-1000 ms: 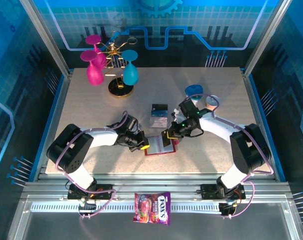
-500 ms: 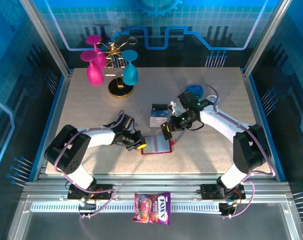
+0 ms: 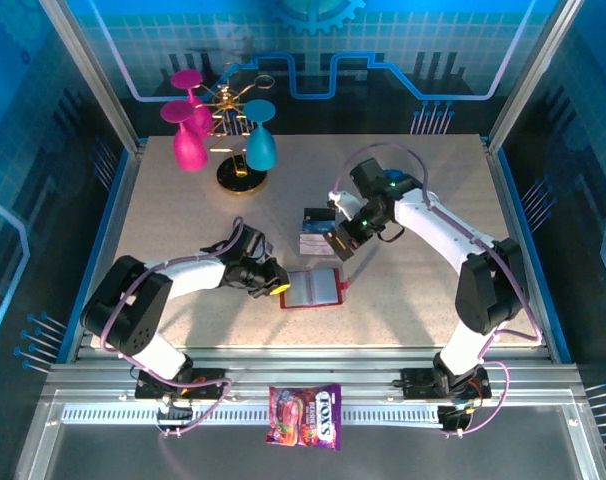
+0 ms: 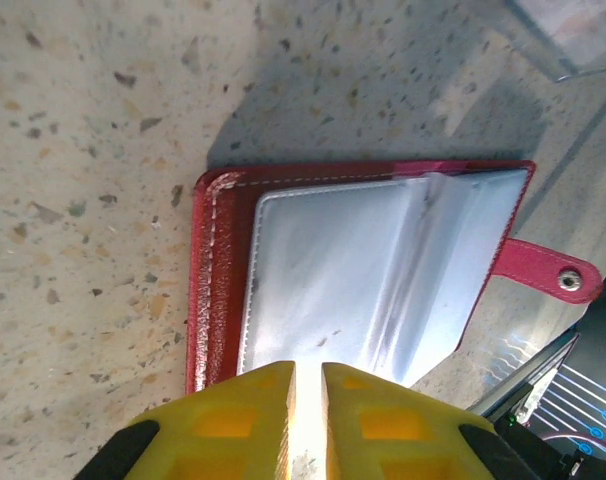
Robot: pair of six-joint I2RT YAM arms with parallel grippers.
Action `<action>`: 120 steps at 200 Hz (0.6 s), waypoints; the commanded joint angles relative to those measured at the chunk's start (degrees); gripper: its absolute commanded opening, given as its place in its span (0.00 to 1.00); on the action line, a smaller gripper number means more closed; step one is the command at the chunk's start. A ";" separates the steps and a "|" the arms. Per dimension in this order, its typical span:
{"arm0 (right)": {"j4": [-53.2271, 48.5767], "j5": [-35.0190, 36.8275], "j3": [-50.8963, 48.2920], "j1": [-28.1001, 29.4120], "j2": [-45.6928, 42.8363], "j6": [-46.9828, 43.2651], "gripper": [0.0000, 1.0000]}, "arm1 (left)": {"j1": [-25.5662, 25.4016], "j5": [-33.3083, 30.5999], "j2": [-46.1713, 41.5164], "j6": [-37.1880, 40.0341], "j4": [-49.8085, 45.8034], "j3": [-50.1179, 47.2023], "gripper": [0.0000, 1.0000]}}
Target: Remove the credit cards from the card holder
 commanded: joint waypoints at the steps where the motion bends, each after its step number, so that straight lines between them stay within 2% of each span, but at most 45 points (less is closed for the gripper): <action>1: -4.54 3.91 5.42 0.36 2.51 -9.22 0.00 | 0.76 -1.39 -2.64 0.48 -2.26 1.14 0.16; 44: -9.84 9.56 15.27 0.36 8.23 -16.32 0.00 | 2.18 -2.73 -6.39 0.66 -3.80 0.22 0.17; 120: -18.83 9.56 32.86 0.37 19.38 -28.89 0.00 | 5.09 -3.81 -11.62 0.48 -5.20 -2.77 0.17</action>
